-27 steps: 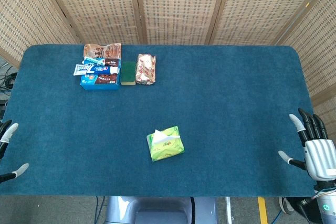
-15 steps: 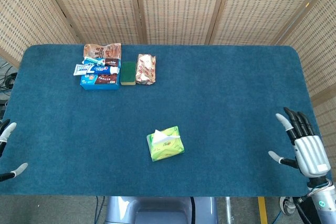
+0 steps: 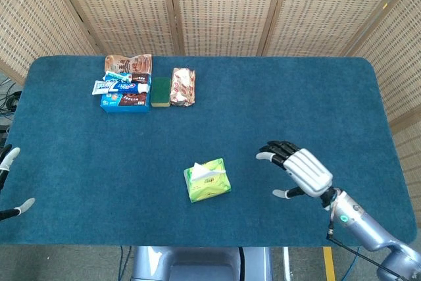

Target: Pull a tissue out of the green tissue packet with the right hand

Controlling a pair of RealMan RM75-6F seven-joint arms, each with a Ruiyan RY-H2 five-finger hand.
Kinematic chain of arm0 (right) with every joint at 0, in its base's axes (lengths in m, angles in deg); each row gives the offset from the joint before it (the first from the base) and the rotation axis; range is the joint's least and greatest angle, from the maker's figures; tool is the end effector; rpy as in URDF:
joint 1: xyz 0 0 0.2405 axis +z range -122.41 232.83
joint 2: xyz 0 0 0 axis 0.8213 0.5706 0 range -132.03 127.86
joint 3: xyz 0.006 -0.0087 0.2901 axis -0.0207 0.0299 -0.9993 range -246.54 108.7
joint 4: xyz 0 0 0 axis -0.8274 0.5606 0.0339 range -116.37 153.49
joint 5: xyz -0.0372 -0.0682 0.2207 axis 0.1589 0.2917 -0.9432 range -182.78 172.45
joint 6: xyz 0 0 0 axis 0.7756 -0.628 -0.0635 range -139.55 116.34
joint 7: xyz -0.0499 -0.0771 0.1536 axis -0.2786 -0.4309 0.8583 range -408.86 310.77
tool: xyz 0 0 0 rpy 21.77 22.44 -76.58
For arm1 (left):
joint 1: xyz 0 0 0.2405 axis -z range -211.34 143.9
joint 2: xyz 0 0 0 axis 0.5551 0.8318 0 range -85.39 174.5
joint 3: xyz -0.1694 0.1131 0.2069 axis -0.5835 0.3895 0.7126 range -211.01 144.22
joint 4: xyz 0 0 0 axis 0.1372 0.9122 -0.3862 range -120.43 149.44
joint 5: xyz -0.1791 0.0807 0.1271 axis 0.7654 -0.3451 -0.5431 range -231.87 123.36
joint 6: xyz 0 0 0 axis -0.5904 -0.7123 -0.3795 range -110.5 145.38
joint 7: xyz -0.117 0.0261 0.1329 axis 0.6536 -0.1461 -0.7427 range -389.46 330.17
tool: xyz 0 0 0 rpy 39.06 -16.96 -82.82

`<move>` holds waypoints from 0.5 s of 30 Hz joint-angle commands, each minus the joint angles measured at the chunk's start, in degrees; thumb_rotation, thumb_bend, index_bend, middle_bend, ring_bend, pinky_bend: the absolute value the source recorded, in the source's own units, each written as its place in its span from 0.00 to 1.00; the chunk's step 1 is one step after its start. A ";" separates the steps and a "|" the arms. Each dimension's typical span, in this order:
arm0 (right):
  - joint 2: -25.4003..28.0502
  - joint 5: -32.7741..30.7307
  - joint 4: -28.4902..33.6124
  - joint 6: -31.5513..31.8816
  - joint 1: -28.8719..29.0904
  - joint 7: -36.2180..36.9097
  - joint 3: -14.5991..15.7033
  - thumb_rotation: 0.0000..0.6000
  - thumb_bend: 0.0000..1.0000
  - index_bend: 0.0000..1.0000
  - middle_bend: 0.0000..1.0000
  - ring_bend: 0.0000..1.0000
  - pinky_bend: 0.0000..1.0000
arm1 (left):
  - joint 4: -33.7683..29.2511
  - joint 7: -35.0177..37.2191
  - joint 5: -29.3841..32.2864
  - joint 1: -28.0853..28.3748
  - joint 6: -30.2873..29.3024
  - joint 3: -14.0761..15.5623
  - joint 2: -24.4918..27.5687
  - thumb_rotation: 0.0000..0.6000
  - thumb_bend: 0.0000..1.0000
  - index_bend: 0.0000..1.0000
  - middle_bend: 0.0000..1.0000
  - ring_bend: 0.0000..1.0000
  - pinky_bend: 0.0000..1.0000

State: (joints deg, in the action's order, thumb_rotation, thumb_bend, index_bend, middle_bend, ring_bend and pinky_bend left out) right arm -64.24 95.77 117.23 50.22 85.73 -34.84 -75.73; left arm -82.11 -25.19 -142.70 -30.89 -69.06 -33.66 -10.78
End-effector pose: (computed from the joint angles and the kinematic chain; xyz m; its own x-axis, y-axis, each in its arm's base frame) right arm -0.1817 -0.3284 0.0836 0.3382 -0.2593 0.9046 -0.7922 -0.5973 0.1250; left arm -0.3485 0.1971 0.1925 0.4002 0.0344 0.9158 0.9164 -0.0144 -0.3999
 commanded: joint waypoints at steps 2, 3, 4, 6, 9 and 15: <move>-5.38 -9.52 4.04 -9.85 6.19 -11.94 -3.18 1.00 0.09 0.25 0.24 0.18 0.21 | 0.15 0.44 0.70 0.43 0.99 -0.19 0.17 1.00 0.00 0.00 0.00 0.00 0.00; -6.51 -11.43 4.23 -11.09 6.85 -14.34 -3.49 1.00 0.09 0.25 0.25 0.18 0.22 | 0.15 0.56 0.87 0.52 1.24 -0.23 0.22 1.00 0.00 0.00 0.00 0.00 0.00; -7.33 -12.81 4.30 -11.98 7.35 -15.94 -3.67 1.00 0.09 0.25 0.25 0.18 0.23 | 0.10 0.61 0.96 0.59 1.37 -0.26 0.26 1.00 0.00 0.00 0.00 0.00 0.00; -9.37 -16.17 4.29 -13.47 8.43 -19.92 -4.19 1.00 0.09 0.26 0.26 0.19 0.24 | -0.02 0.71 1.13 0.72 1.65 -0.31 0.38 1.00 0.00 0.00 0.00 0.00 0.00; -11.95 -20.58 3.86 -14.25 9.65 -25.16 -4.90 1.00 0.10 0.26 0.26 0.20 0.25 | -0.17 0.89 1.20 0.81 1.87 -0.32 0.55 1.00 0.00 0.00 0.00 0.00 0.00; -15.55 -29.18 3.18 -15.41 11.89 -32.74 -5.39 1.00 0.16 0.31 0.33 0.26 0.29 | -0.31 1.56 1.39 0.86 1.97 -0.41 0.87 1.00 0.00 0.00 0.00 0.00 0.00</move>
State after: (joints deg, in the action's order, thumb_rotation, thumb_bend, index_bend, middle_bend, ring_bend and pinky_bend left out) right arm -77.84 69.76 120.58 35.79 96.15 -64.46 -80.69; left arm -82.42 -23.63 -141.32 -30.03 -67.08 -34.06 -9.91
